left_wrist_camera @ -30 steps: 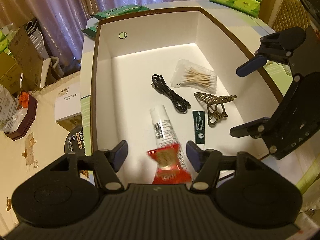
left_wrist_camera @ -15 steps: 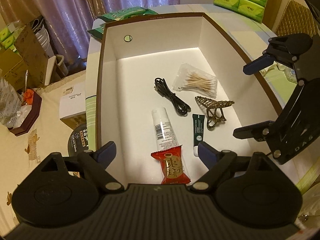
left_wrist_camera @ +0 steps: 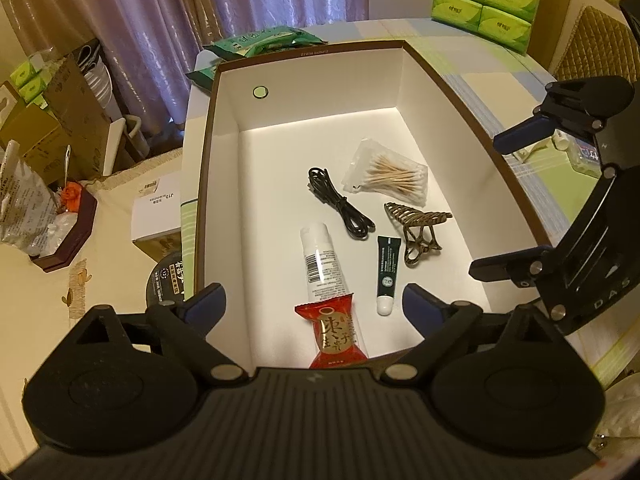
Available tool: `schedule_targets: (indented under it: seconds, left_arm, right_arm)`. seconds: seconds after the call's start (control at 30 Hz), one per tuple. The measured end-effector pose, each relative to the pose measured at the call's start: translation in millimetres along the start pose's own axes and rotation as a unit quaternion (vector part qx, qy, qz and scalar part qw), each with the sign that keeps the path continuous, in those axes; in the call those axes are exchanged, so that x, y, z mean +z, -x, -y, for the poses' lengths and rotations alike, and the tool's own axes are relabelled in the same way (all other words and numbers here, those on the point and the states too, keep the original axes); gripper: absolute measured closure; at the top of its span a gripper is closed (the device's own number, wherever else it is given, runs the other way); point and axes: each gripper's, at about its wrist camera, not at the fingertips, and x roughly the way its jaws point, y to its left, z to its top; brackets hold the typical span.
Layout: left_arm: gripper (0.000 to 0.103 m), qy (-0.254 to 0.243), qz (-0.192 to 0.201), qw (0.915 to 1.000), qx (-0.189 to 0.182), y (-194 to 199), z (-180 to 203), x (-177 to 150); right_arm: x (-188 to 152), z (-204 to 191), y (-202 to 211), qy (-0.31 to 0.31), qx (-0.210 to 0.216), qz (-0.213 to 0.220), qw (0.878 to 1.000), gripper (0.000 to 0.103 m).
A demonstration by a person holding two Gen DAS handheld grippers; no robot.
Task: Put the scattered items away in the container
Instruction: 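Withdraw both tools from the box toward the remaining items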
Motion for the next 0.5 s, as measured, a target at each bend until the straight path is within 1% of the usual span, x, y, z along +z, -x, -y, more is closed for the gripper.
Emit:
schedule_targets:
  seconds: [0.23, 0.5]
  left_arm:
    - [0.009, 0.008, 0.004, 0.9999, 0.013, 12, 11, -3]
    - [0.009, 0.023, 0.006, 0.9992, 0.032, 29, 28, -10]
  right_arm:
    - [-8, -1, 16, 0.002, 0.006, 0.017, 1.000, 0.002]
    - [-19, -3, 38, 0.009, 0.023, 0.039, 0.999, 0.002]
